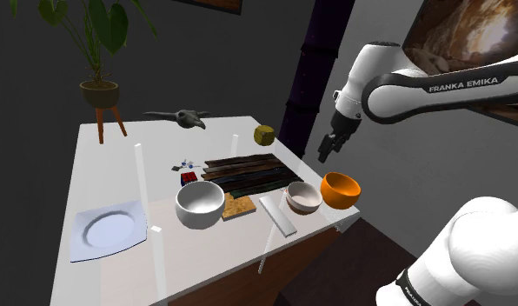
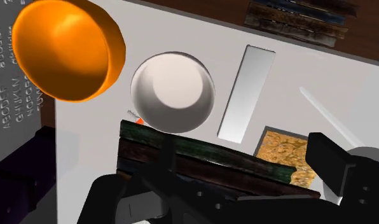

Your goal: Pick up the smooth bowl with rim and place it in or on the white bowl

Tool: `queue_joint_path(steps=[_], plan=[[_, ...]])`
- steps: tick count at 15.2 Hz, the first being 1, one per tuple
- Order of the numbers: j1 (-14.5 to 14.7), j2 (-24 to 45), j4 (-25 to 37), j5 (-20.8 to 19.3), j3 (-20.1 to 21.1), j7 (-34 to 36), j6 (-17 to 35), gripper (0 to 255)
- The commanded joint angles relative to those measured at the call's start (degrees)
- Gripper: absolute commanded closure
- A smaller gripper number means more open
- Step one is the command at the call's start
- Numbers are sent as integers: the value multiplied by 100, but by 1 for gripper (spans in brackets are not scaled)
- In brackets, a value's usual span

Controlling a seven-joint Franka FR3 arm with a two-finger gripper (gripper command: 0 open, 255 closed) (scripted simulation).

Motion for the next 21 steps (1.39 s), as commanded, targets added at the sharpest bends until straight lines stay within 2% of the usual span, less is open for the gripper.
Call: queue_joint_path(steps=[1, 11, 18, 21], plan=[[-19, 329, -154, -69, -27, -10, 481, 0], [-207, 2427, -399, -612, -48, 173, 2722, 0], [-302, 4241, 17, -1548, -180, 780, 4035, 0], [-226, 4651, 147, -1785, -323, 961, 4309, 0]])
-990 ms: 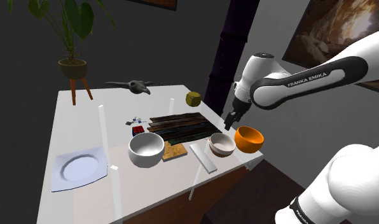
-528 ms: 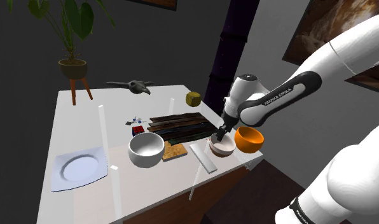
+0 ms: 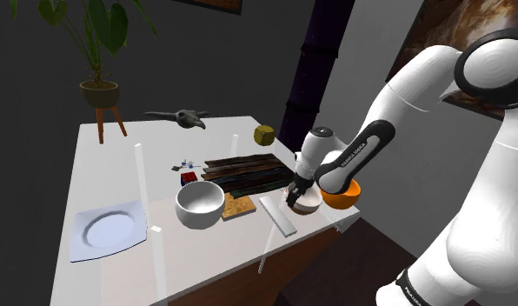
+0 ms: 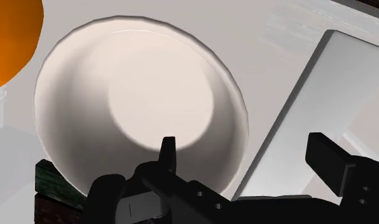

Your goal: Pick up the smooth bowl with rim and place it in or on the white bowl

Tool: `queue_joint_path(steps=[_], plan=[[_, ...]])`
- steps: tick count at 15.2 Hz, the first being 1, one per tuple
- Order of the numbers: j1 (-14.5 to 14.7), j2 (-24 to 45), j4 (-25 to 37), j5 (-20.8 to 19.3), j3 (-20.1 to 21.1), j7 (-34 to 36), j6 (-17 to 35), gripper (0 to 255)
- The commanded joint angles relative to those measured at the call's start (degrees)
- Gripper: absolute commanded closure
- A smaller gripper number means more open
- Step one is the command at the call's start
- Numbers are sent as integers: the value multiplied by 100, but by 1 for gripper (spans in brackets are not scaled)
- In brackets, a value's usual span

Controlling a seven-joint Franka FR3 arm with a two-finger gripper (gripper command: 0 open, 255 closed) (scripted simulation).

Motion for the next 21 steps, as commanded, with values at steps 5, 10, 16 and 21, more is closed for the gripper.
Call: queue_joint_path(steps=[5, 10, 16, 21], plan=[[142, 618, 168, -353, -258, 302, 466, 0], [160, 678, 188, -376, -286, 323, 507, 0], [161, 678, 188, -376, -286, 323, 507, 255], [161, 677, 188, -375, -286, 323, 506, 255]])
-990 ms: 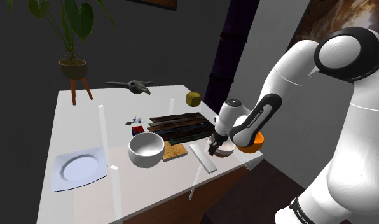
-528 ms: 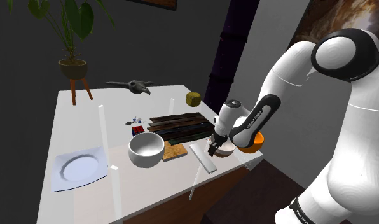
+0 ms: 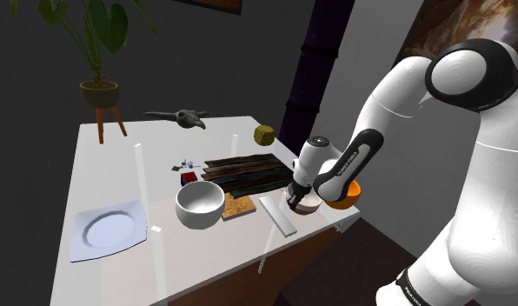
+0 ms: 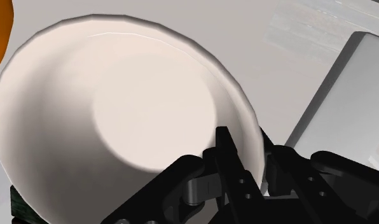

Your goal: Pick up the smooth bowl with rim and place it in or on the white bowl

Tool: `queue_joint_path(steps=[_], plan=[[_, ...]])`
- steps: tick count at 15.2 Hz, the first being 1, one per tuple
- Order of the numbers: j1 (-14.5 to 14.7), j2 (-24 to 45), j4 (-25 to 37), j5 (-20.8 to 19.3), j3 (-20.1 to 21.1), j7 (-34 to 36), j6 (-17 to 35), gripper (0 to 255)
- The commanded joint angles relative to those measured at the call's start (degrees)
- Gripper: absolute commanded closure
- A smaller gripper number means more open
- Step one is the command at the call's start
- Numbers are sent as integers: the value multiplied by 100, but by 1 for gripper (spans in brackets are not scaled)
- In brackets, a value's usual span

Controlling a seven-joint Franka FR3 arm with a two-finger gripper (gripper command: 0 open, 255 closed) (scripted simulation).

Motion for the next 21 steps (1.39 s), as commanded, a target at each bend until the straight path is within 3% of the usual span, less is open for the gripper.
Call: queue_joint_path(steps=[1, 11, 21], plan=[[0, -1, 0, 0, 0, 0, 1, 255], [-292, -876, -200, 532, 396, -533, -678, 255], [-355, -1770, -272, 1132, 587, -1080, -1483, 255]])
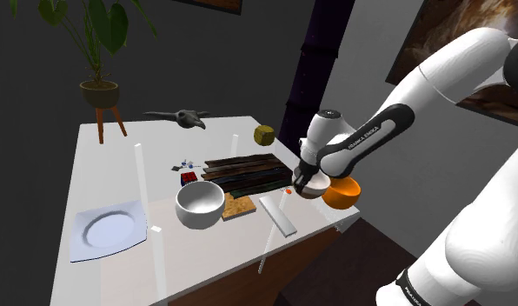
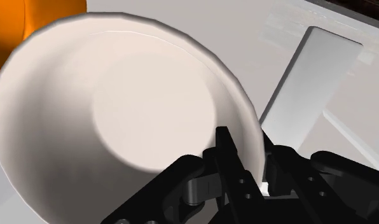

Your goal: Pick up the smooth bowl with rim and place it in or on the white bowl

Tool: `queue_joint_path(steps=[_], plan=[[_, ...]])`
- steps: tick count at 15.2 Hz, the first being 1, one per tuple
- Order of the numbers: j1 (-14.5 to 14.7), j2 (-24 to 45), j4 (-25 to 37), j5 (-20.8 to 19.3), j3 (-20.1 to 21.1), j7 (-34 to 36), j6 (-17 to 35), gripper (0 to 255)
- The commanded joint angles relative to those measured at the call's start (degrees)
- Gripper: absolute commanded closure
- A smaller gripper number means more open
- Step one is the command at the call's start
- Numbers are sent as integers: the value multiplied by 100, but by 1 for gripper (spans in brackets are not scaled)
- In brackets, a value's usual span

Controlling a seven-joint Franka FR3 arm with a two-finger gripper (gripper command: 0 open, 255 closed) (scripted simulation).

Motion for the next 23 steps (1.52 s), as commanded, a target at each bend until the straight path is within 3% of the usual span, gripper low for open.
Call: queue_joint_path(steps=[1, 18, 23], plan=[[6, -175, 1, 105, 19, -95, -173, 255], [113, -1342, 262, 617, 39, -594, -1578, 255], [442, -936, 770, 680, 497, 122, -1784, 255]])
